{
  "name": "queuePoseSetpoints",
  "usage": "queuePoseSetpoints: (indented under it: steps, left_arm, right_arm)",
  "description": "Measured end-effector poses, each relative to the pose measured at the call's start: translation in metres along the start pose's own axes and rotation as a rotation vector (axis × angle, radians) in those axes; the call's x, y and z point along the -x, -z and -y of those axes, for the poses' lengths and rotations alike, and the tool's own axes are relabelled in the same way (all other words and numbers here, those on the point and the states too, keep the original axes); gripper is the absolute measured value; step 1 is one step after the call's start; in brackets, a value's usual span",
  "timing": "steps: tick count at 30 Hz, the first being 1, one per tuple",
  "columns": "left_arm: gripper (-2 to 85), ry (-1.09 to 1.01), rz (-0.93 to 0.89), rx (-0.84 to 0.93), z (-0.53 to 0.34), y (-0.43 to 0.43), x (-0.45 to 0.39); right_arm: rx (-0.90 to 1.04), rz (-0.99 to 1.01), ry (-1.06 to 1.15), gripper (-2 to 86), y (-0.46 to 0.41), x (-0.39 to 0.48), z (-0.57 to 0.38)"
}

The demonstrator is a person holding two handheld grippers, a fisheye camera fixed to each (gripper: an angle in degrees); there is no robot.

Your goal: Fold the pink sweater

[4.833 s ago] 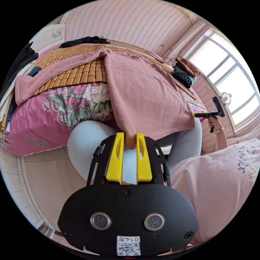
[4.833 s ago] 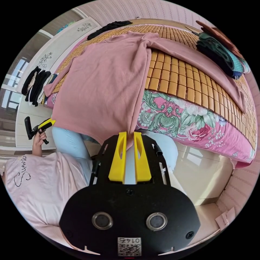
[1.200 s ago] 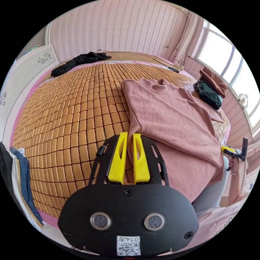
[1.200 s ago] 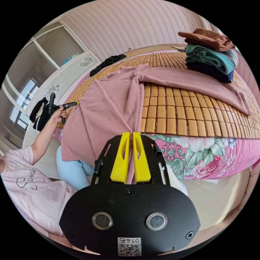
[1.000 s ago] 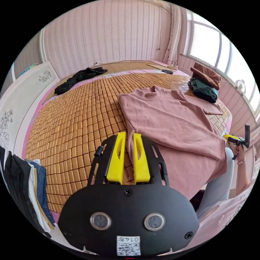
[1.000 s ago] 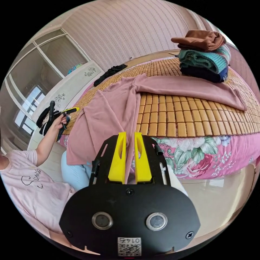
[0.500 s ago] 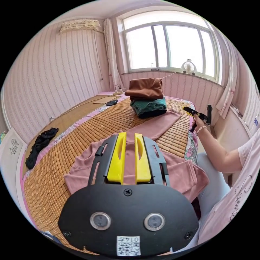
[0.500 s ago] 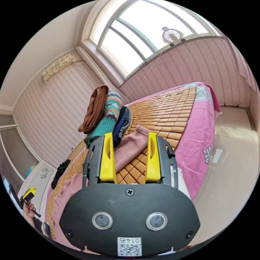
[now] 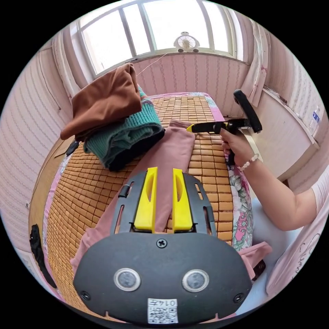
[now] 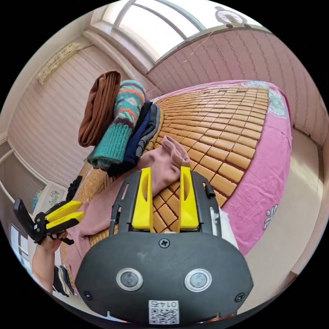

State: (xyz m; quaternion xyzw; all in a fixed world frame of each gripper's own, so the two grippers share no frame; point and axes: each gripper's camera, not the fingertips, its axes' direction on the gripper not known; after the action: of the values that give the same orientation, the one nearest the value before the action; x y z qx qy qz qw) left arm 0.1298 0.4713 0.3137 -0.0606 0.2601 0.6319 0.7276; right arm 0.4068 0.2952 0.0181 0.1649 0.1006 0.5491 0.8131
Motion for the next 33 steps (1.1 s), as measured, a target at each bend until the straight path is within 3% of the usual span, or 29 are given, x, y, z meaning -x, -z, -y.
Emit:
queuePoseSetpoints:
  steps: [6, 9, 13, 19, 22, 27, 29, 33]
  left_arm:
    - [9.7, -0.036, 0.049, 0.219, 0.019, -0.074, -0.015]
    - [3.4, 0.002, 0.015, 0.144, 0.006, -0.069, -0.019]
    - [-0.3, -0.006, 0.046, 0.119, -0.005, -0.059, -0.027]
    - [-0.9, 0.132, 0.047, 0.026, -0.027, -0.007, -0.006]
    - [-1.0, 0.228, 0.067, -0.110, -0.058, 0.060, 0.010]
    - [-0.8, 0.438, 0.063, -0.424, -0.183, 0.220, 0.021]
    - [-0.7, 0.534, 0.135, -0.451, -0.243, 0.268, 0.014]
    - [-0.3, 0.881, 0.282, -0.353, -0.408, 0.344, -0.003]
  right_arm:
    - [0.080, -0.109, 0.103, 3.9, -0.008, 0.031, -0.002]
    - [0.060, -0.074, 0.111, 2.3, 0.001, 0.035, -0.008]
    - [-0.019, 0.037, 0.114, 1.3, 0.025, 0.035, -0.022]
    - [-0.196, 0.385, 0.243, 1.1, 0.086, 0.056, -0.049]
    - [-0.277, 0.626, 0.432, 1.0, 0.117, 0.089, -0.070]
    - [-0.333, 1.098, 0.833, 1.1, 0.183, 0.198, -0.132]
    - [-0.208, 1.283, 1.100, 1.2, 0.201, 0.281, -0.189]
    - [0.212, 1.348, 1.538, 1.7, 0.187, 0.401, -0.312]
